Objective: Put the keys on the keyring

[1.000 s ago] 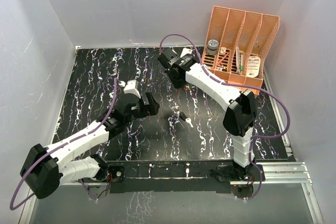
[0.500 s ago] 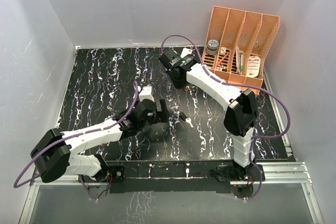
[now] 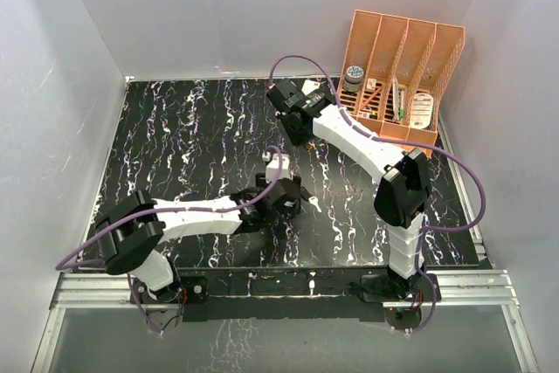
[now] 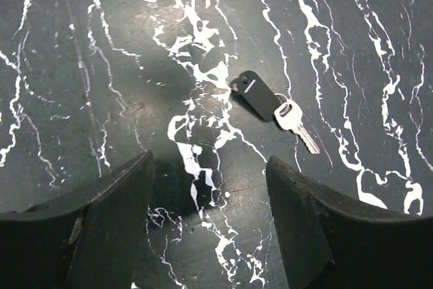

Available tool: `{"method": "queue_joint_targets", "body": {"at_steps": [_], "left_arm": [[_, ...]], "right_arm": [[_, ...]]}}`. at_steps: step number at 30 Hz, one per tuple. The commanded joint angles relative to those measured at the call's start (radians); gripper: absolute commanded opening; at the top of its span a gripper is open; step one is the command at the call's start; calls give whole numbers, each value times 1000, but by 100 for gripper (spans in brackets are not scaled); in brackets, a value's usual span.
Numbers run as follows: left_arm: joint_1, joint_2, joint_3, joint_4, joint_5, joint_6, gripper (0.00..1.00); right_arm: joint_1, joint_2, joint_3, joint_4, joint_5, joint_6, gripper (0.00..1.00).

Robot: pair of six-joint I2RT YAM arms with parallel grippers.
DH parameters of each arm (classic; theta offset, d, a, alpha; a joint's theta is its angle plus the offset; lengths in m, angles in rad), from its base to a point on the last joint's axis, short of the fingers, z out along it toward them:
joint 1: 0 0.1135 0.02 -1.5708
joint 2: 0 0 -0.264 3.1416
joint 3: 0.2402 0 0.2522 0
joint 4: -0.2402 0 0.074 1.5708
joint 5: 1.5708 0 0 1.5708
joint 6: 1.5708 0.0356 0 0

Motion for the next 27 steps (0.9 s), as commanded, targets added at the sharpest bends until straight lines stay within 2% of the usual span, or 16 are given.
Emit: {"method": "queue_joint_targets", "body": {"at_steps": [1, 6, 17, 27], "left_arm": [[-60, 59, 70, 44, -128, 56, 62], [-95, 131, 103, 102, -176, 116, 56], [-123, 276, 188, 188, -173, 226, 49], [-129, 363, 246, 205, -177, 280, 47]], "right_arm": [[-9, -66, -16, 47, -5, 4, 0], [-14, -73, -23, 50, -9, 1, 0], [-19, -72, -10, 43, -19, -5, 0], [-20, -71, 9, 26, -17, -2, 0]]}}
